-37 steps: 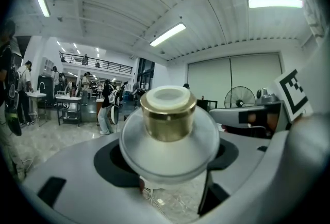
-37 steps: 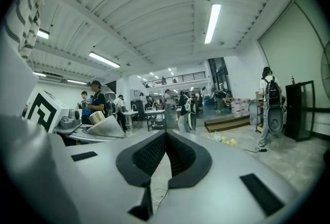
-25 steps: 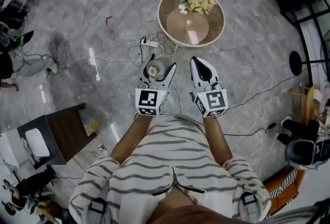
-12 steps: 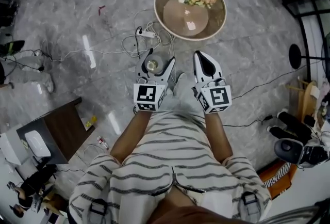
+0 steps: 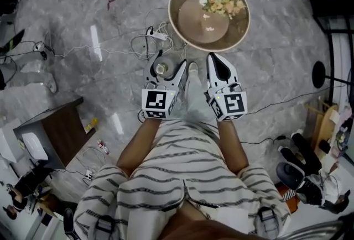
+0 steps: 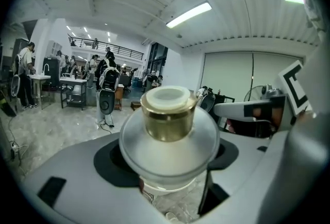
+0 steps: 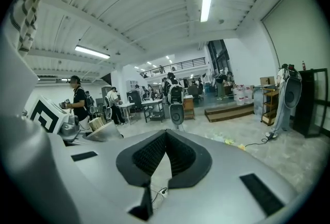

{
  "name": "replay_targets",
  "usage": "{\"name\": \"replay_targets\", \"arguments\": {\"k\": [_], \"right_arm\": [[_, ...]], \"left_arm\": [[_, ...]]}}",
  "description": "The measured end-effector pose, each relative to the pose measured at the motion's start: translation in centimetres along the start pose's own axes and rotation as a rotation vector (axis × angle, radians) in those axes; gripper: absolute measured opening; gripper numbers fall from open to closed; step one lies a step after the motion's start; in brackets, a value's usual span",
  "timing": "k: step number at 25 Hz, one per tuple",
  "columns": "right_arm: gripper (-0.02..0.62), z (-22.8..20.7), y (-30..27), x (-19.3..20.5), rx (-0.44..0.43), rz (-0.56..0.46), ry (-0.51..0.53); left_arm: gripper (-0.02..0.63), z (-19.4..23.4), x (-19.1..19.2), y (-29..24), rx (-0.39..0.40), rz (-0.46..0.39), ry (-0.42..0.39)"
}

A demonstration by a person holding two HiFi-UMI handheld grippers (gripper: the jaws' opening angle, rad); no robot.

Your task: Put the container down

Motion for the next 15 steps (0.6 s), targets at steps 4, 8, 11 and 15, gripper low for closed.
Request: {"name": "replay_targets", "arguments": {"k": [4, 8, 11, 15], "right_arm": [[0.009, -2.9, -2.2, 0.1, -0.028, 0.017, 0.011], [0.009, -5.3, -4.6, 0.9, -0.071, 0.035, 0.003], [0.009, -7.1, -6.3, 2.3, -0.095, 0.052, 0.003], [0.009, -8.9, -8.2, 4.4, -0.116, 0.083, 0.012]], "left_arm": [[0.33, -0.4, 0.2, -3.4, -0.024, 0.009, -0.003], [0.33, -0.3, 1.0, -6.9, -0.047, 0.017, -0.004], [0.33, -0.1, 2.1, -9.4, -0.062, 0.028, -0.005], [0.33, 0.3, 4.0, -12.2, -0.067, 0.042, -0.01]]}}
Point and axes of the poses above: the fingertips, and each gripper's own axes: y backward along the fingers, z to its left, x out of its underside, the point moved 1 cm from there along y, backward along the fingers, and after that the axes turned 10 degrees about -x, right-handed, at the moved point
